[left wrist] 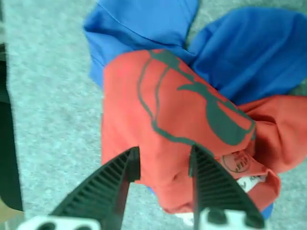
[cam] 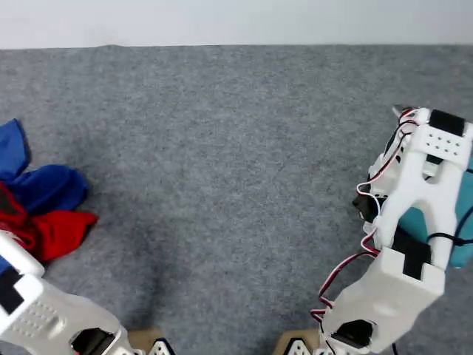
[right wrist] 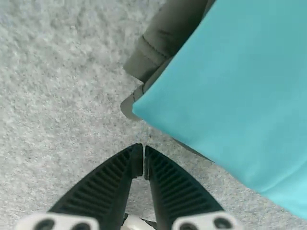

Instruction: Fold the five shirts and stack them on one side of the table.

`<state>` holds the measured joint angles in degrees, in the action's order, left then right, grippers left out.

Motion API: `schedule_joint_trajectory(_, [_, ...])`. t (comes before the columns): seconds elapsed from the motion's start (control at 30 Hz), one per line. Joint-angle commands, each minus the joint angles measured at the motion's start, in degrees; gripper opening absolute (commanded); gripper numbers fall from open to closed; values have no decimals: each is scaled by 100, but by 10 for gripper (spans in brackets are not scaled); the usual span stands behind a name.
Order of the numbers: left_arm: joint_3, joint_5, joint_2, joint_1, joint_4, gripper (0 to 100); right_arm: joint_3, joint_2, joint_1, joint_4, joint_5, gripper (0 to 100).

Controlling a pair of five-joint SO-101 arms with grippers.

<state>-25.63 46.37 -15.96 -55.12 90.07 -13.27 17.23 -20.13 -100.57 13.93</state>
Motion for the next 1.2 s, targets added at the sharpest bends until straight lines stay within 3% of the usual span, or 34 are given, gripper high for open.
schedule_joint_trajectory(0.0, [-189, 0, -211, 44, 62, 204, -44, -382, 66, -242, -114, 10])
schedule_joint_trajectory(0.17, [-242, 0, -668, 132, 176, 190, -53, -382, 66, -242, -114, 10])
schedule_joint_trajectory(0.33, [-690, 0, -466, 404, 229, 1, -53, -382, 66, -242, -114, 10])
schedule_joint_trajectory(0.4, [-1059, -79, -237, 519, 334, 7, -53, -382, 66, -242, -114, 10])
schedule_joint_trajectory(0.7, [-3662, -1714, 738, 1231, 422, 4, -53, -382, 57, -242, -114, 10])
schedule_joint_trajectory(0.93, [-5402, -2813, 870, 2664, 185, 4, -53, -382, 31, -242, -114, 10])
schedule_joint_trajectory(1.17, [-5648, -3516, 862, 4387, -413, 4, -53, -382, 40, -242, -114, 10])
